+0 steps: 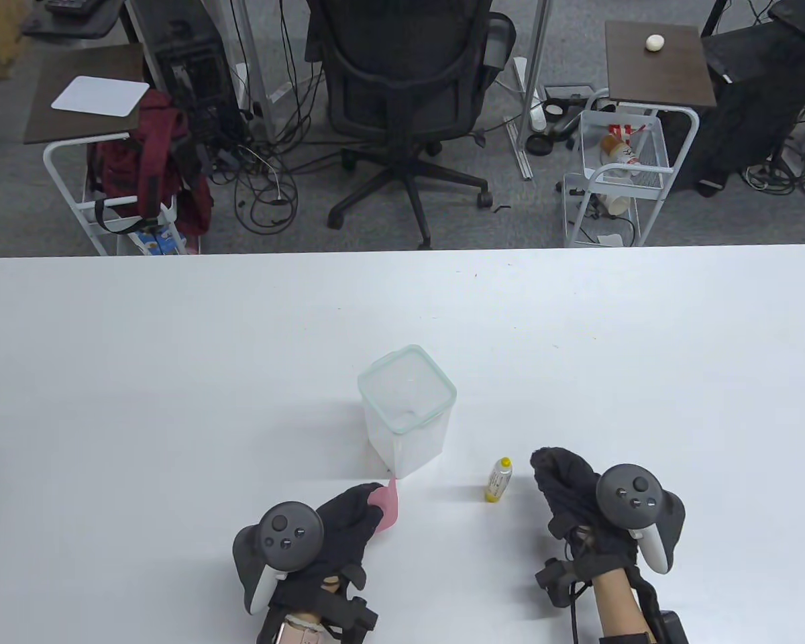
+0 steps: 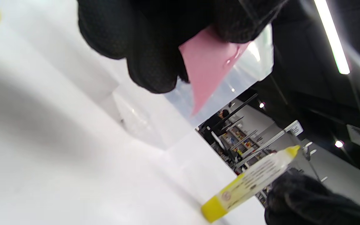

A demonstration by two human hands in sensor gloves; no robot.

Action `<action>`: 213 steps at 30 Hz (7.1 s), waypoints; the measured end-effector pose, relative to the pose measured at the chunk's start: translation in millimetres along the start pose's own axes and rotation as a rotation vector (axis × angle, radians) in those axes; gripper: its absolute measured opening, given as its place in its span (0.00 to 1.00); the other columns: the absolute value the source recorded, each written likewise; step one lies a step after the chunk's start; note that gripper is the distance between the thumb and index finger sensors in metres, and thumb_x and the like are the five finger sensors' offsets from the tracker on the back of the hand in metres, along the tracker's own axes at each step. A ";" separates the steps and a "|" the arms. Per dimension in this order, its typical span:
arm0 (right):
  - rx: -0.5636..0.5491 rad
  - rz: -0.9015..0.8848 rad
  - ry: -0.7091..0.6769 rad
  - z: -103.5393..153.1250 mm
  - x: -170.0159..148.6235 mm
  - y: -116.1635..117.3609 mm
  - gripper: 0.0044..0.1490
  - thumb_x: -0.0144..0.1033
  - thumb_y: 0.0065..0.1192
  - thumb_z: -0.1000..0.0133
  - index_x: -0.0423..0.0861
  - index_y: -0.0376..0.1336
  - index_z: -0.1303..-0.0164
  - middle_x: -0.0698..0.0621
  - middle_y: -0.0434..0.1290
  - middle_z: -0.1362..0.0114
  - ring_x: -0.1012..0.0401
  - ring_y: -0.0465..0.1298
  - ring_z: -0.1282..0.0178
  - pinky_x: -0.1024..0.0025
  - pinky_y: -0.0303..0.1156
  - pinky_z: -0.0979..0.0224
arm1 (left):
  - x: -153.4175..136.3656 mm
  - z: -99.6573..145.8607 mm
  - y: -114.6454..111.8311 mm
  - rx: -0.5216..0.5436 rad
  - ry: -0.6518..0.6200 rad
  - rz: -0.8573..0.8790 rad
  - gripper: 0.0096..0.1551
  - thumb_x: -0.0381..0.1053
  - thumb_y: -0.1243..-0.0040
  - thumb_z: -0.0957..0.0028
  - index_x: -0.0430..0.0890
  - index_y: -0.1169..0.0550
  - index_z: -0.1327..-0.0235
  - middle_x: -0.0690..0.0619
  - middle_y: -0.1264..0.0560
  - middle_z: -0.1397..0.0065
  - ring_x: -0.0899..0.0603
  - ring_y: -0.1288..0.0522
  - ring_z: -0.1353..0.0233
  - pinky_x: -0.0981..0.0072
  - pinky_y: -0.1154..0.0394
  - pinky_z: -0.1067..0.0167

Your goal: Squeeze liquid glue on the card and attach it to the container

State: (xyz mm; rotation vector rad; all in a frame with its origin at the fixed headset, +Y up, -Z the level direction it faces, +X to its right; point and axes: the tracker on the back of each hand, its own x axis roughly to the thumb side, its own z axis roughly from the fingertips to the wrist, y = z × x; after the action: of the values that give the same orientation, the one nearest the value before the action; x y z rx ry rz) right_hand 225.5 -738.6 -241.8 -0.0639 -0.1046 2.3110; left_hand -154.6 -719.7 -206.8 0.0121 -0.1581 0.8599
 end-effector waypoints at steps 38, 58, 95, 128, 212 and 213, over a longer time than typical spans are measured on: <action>-0.181 -0.200 0.028 -10.8 -36.4 -2.6 0.22 0.33 0.56 0.37 0.43 0.63 0.34 0.41 0.70 0.33 0.47 0.77 0.41 0.53 0.74 0.37 | 102.6 -134.8 33.6 -0.162 -0.271 -0.828 0.26 0.50 0.47 0.50 0.70 0.26 0.38 0.69 0.28 0.23 0.54 0.30 0.16 0.64 0.35 0.18; -0.310 -0.161 -0.417 2.1 65.0 -37.8 0.24 0.35 0.52 0.34 0.41 0.63 0.30 0.38 0.69 0.29 0.42 0.75 0.37 0.48 0.71 0.33 | 71.8 -129.5 34.9 -0.261 -0.329 -0.590 0.35 0.61 0.55 0.53 0.64 0.35 0.27 0.64 0.40 0.14 0.49 0.45 0.10 0.58 0.50 0.13; 0.194 0.565 -0.609 -73.6 201.7 38.2 0.23 0.32 0.55 0.36 0.45 0.66 0.31 0.47 0.68 0.21 0.45 0.69 0.22 0.47 0.58 0.15 | 52.4 -121.0 45.2 -0.184 -0.381 -0.438 0.32 0.60 0.51 0.52 0.64 0.30 0.31 0.66 0.35 0.17 0.52 0.41 0.11 0.61 0.46 0.13; 0.240 0.720 -0.610 -75.1 214.2 43.6 0.24 0.29 0.54 0.36 0.49 0.64 0.28 0.50 0.66 0.19 0.47 0.66 0.20 0.48 0.55 0.13 | 54.3 -121.4 42.1 -0.200 -0.308 -0.433 0.30 0.58 0.50 0.54 0.63 0.28 0.33 0.67 0.35 0.18 0.55 0.41 0.12 0.65 0.45 0.14; 0.227 0.811 -0.565 -86.3 224.9 59.4 0.27 0.29 0.52 0.35 0.47 0.60 0.24 0.48 0.63 0.17 0.47 0.65 0.18 0.47 0.55 0.12 | 59.4 -120.1 40.9 -0.175 -0.287 -0.459 0.28 0.58 0.49 0.53 0.63 0.27 0.36 0.67 0.33 0.19 0.54 0.39 0.12 0.63 0.42 0.15; 0.225 0.800 -0.564 -87.7 225.3 60.1 0.27 0.29 0.52 0.35 0.47 0.60 0.24 0.48 0.63 0.17 0.47 0.65 0.18 0.47 0.55 0.12 | 59.3 -120.1 40.9 -0.175 -0.287 -0.457 0.28 0.58 0.49 0.53 0.63 0.27 0.36 0.67 0.33 0.18 0.54 0.39 0.12 0.63 0.42 0.15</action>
State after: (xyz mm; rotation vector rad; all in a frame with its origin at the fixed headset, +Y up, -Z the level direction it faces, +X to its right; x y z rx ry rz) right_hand 36.2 -608.1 -337.7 0.7970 -0.1153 3.0504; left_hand -131.3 -639.4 -319.1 0.0077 -0.4803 0.3817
